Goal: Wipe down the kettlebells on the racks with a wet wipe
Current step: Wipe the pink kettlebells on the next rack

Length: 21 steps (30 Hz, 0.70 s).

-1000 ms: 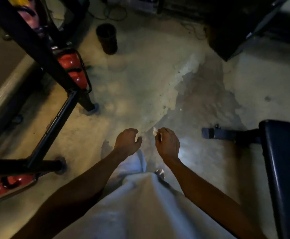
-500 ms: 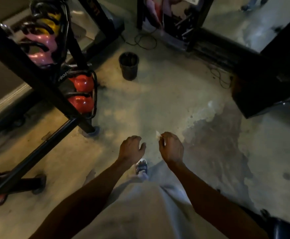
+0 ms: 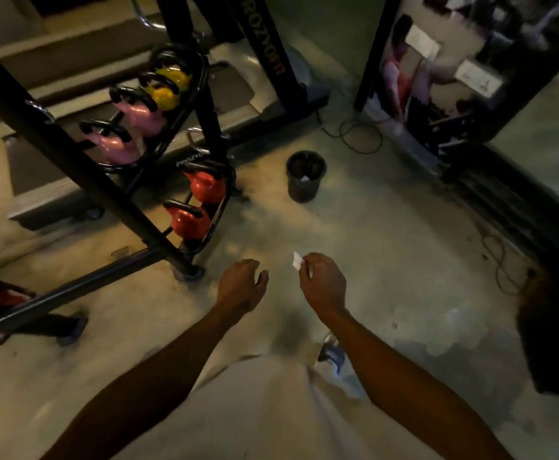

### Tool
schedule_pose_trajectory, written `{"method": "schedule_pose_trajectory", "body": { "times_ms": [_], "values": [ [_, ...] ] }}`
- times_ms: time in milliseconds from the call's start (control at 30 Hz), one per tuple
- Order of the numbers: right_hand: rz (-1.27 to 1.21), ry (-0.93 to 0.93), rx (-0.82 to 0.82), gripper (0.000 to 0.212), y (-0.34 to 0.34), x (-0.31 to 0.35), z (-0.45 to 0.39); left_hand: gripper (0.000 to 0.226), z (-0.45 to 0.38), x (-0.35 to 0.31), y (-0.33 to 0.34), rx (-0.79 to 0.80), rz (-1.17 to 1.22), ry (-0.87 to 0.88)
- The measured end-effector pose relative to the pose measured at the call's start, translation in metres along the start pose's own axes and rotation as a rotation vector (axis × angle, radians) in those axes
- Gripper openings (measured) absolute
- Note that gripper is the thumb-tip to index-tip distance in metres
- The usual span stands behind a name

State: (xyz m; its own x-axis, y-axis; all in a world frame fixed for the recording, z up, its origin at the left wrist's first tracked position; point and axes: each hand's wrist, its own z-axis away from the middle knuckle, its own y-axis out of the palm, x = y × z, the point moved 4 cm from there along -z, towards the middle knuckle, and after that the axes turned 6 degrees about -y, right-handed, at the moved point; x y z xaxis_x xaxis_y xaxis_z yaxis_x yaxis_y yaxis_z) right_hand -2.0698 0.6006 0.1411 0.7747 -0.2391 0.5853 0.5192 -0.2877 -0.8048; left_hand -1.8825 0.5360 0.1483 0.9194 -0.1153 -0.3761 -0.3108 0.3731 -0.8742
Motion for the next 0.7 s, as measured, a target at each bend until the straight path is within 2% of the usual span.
{"method": "schedule_pose_trajectory", "body": {
  "times_ms": [133, 333, 433, 600, 700],
  "values": [
    [-0.064, -0.117, 0.072, 0.023, -0.016, -0.014, -0.069, 0.048, -0.027, -0.041, -0.01, -0.074, 0.119, -0.146],
    [-0.076, -0.31, 0.206, 0.02, 0.003, 0.001, -0.161, 0.049, -0.066, -0.056, -0.028, -0.203, 0.223, -0.349],
    [-0.059, -0.42, 0.261, 0.02, 0.021, 0.022, -0.203, 0.05, -0.093, -0.05, -0.041, -0.273, 0.244, -0.439],
    [-0.048, -0.502, 0.3, 0.022, 0.05, 0.075, -0.276, 0.044, -0.152, -0.029, -0.074, -0.419, 0.324, -0.512],
    [-0.135, -0.528, 0.313, 0.019, 0.063, 0.113, -0.317, 0.039, -0.182, -0.012, -0.101, -0.542, 0.358, -0.542]
  ]
}}
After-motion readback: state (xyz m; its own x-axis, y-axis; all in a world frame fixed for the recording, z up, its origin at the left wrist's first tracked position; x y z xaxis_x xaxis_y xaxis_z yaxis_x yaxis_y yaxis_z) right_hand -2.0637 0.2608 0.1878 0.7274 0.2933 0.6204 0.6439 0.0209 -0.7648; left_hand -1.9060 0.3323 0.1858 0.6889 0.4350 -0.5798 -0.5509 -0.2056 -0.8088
